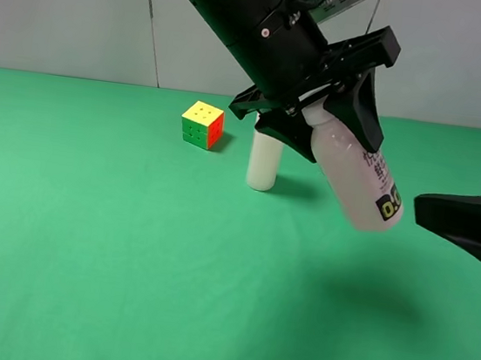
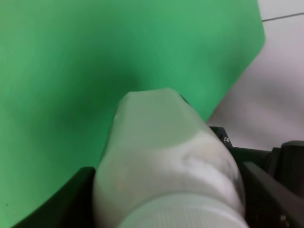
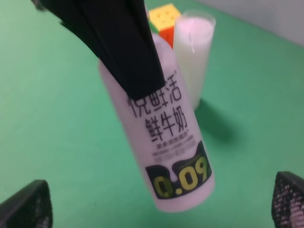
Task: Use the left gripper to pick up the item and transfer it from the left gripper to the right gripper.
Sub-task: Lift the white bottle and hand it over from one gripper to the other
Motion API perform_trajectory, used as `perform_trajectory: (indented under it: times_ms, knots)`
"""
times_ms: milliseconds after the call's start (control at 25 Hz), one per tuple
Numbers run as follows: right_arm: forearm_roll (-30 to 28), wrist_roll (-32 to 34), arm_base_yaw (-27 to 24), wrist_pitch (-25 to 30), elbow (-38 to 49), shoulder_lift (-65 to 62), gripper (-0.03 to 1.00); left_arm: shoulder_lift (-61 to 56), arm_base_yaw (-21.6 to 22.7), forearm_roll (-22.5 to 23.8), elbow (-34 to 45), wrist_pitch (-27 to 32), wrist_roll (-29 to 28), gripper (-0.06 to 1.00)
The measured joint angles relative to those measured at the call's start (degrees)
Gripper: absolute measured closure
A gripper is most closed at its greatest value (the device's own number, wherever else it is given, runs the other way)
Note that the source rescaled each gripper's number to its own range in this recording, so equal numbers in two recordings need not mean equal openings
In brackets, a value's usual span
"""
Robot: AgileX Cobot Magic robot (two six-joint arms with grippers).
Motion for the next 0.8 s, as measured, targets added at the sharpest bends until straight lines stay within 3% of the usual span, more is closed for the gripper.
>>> perform_trajectory:
  times_ms: [320, 800]
  knots:
    - [0.41, -3.30, 0.05, -3.72, 0.00, 6.73, -0.03, 0.00, 0.00, -0.98, 0.00, 0.53, 0.77, 0.94]
    - [7.42, -10.32, 0.05, -7.93, 0.00, 14.16, -0.03, 0.00, 0.00, -1.04, 0.00, 0.56, 0.82, 0.94]
